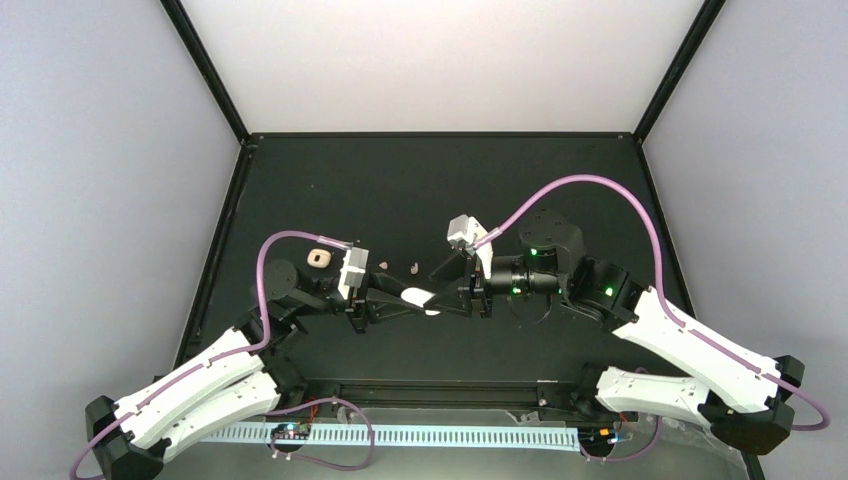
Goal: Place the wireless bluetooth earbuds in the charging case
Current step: Open the charging case.
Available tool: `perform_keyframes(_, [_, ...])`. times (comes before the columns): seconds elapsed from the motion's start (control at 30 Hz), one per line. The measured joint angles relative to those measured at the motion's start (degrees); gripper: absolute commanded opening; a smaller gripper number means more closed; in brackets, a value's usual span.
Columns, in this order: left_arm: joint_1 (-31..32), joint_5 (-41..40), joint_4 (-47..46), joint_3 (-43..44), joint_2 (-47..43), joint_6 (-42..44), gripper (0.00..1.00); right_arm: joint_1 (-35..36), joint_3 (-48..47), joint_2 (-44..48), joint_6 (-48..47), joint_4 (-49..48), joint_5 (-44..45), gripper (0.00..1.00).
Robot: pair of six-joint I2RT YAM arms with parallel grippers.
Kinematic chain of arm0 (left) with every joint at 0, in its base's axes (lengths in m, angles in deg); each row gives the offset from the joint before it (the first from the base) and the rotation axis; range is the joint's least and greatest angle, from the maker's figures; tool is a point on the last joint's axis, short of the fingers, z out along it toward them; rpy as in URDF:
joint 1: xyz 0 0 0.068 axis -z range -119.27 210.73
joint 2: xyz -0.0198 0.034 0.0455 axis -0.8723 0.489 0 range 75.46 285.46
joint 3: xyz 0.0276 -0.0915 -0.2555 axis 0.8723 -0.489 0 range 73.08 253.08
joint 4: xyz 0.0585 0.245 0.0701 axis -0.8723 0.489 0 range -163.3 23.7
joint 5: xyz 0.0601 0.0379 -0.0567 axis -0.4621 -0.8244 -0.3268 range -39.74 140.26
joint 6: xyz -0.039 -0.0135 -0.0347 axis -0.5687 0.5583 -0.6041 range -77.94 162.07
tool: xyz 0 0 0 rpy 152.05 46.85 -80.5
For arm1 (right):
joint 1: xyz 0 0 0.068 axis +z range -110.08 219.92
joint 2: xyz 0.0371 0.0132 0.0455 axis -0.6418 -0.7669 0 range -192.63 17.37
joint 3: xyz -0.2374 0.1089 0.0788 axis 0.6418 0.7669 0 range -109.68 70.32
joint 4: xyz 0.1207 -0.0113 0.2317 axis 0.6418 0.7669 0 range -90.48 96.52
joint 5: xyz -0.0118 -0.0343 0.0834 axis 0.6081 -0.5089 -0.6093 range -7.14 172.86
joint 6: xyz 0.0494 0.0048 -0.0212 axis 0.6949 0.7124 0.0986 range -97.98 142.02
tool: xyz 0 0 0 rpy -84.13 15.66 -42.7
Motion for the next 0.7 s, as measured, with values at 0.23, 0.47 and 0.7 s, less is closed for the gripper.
perform_keyframes(0.23, [0.0, 0.11, 0.72, 0.0, -0.39, 0.42, 0.02, -0.02, -0.33, -0.44, -0.04, 0.44, -1.2, 0.45])
perform_keyframes(0.47, [0.0, -0.48, 0.85, 0.0, -1.55, 0.7, 0.02, -0.02, -0.28, -0.63, 0.0, 0.35, -3.39, 0.44])
perform_keyframes(0.7, [0.0, -1.01, 0.7, 0.0, -2.71, 0.76, 0.02, -0.04, 0.11, -0.52, 0.57, -0.33, -5.03, 0.36])
